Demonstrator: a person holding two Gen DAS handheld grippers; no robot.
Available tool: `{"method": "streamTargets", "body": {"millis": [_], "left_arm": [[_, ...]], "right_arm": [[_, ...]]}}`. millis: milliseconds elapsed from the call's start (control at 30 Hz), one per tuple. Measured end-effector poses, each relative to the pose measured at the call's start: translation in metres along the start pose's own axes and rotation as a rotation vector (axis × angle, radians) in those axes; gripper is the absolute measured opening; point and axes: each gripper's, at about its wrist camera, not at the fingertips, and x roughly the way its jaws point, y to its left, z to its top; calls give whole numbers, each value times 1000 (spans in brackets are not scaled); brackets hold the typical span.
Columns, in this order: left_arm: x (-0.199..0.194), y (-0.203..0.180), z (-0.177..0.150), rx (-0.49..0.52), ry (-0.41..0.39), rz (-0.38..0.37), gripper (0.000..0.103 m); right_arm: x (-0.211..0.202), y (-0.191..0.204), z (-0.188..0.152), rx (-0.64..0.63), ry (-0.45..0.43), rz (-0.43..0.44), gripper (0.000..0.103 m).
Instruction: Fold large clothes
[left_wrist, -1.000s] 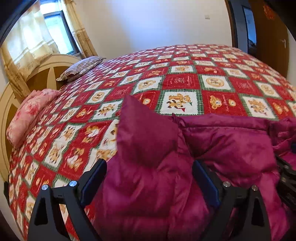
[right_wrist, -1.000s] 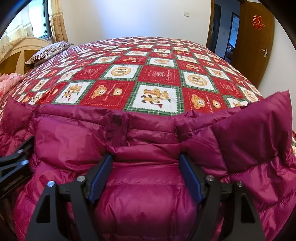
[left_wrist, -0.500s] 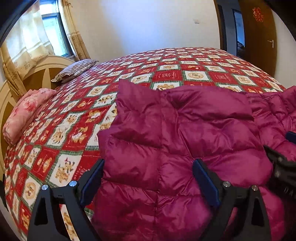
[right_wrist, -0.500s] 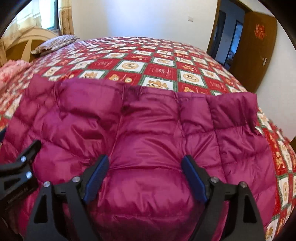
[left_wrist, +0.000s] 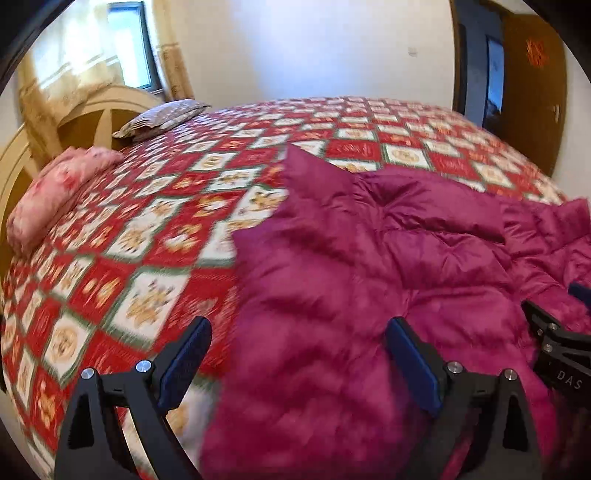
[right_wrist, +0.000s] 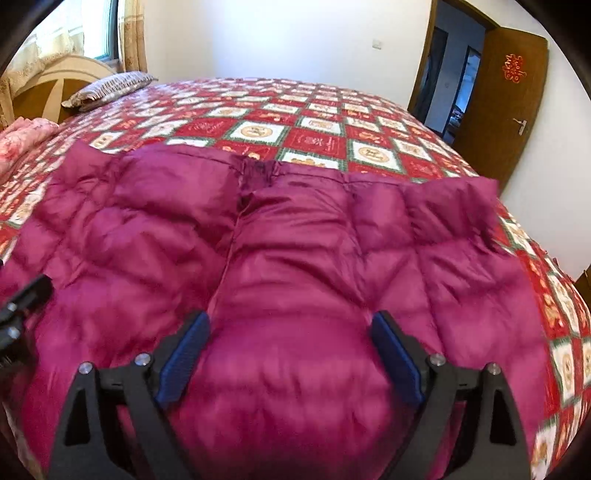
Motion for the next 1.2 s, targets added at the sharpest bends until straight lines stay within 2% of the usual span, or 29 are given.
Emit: {"method": "streamTargets", "body": {"millis": [200,400,567,633,767,833,900,1033,1200], "left_arm": [[-4,25,-34,-74,60,-53,96],[-1,23,-41,-118,53,-86,96],[0,26,-48,-156,53,-168,91],[-2,21,-48,-142,44,-200,75],[-5,14,-47,-125,45,-251,57],[-7,14,-46,-127,51,-302,30],[-12,12,-45,-108,36,-302,21],[-19,12,-44,-92,18,-304,13],[-24,22,-42,-109,16,-322,10]], "right_arm": [[-32,0,-29,9,-24,20,94],[-25,3,-40,3,-54,-13,99],[-20,4,-45,-1,-54,-23,100],[-19,5,-44,-4,-52,-26,100],[-17,6,-46,-10,-48,-33,100],[-17,7,-46,-9,-46,-31,101],[-17,7,-47,-8,-46,-29,101],[-18,7,-48,-8,-46,-30,101],[-20,10,-48,-11,-41,-48,101]]}}
